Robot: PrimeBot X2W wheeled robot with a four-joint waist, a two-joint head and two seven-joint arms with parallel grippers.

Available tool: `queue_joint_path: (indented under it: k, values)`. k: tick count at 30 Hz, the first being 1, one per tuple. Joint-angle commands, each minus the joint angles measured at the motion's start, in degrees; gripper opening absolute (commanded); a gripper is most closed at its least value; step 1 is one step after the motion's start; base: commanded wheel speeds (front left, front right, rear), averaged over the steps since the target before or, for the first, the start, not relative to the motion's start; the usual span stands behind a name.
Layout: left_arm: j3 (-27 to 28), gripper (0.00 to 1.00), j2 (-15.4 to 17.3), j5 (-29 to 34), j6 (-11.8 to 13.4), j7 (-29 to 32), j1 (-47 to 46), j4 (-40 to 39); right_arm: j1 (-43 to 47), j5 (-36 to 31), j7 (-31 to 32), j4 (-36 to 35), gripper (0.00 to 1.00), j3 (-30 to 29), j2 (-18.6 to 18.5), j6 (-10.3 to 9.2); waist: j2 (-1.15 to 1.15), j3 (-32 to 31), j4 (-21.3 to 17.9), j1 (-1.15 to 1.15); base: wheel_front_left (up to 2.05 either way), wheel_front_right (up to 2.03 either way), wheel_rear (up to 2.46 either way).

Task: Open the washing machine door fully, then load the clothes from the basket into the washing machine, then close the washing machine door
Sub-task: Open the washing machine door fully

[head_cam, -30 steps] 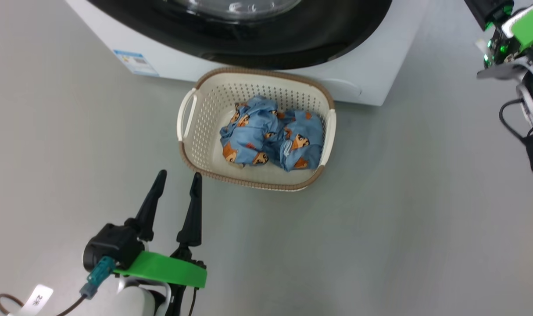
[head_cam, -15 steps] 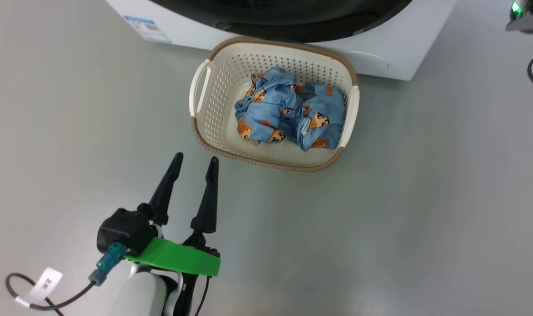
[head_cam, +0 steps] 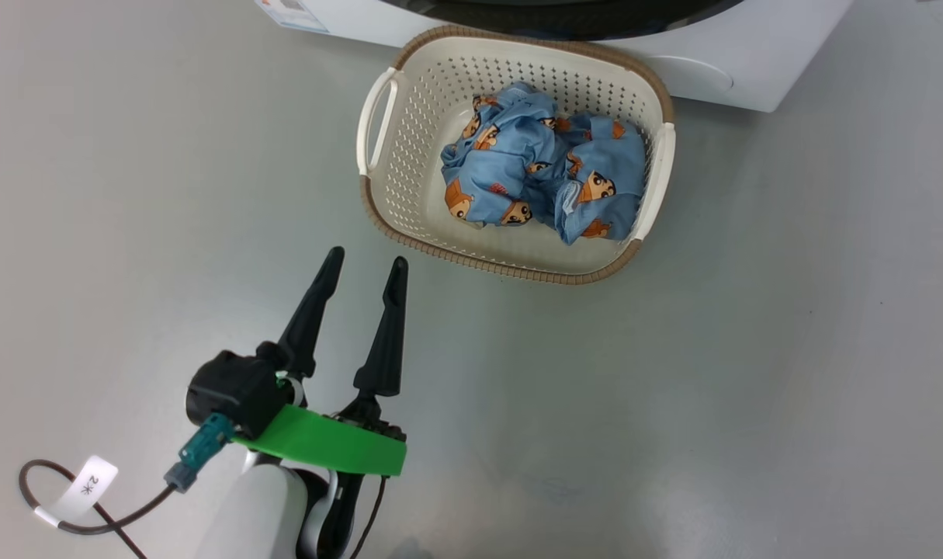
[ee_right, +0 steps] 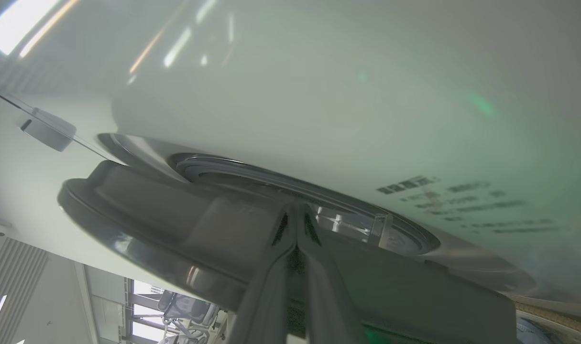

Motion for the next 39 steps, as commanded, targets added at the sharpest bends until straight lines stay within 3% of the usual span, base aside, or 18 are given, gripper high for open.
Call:
queue_joint_path:
  k: [1, 24, 39]
  values:
    - [1.5, 1.0, 0.9, -0.8, 0.4, -0.4, -0.4, -1.6, -0.7, -0.3, 0.6, -1.3, 0.0, 0.4, 0.4, 0.33, 0.0, 0.2, 0.4, 0.0, 0.0, 0.0, 0.0]
    - [1.0, 1.0, 0.9, -1.2, 0.9, -0.4, 1.1, -1.4, 4.3, -0.3, 3.1, -1.6, 0.0, 5.2, 1.6, 0.33, 0.0, -3.8, 0.4, 0.0, 0.0, 0.0, 0.0]
    - [3.0, 1.0, 0.9, 1.3, 0.3, -0.4, 4.3, -0.3, 12.1, 0.8, 5.1, -3.2, 0.0, 8.4, 3.8, 0.33, 0.0, -11.0, -1.4, 0.0, 0.0, 0.0, 0.0]
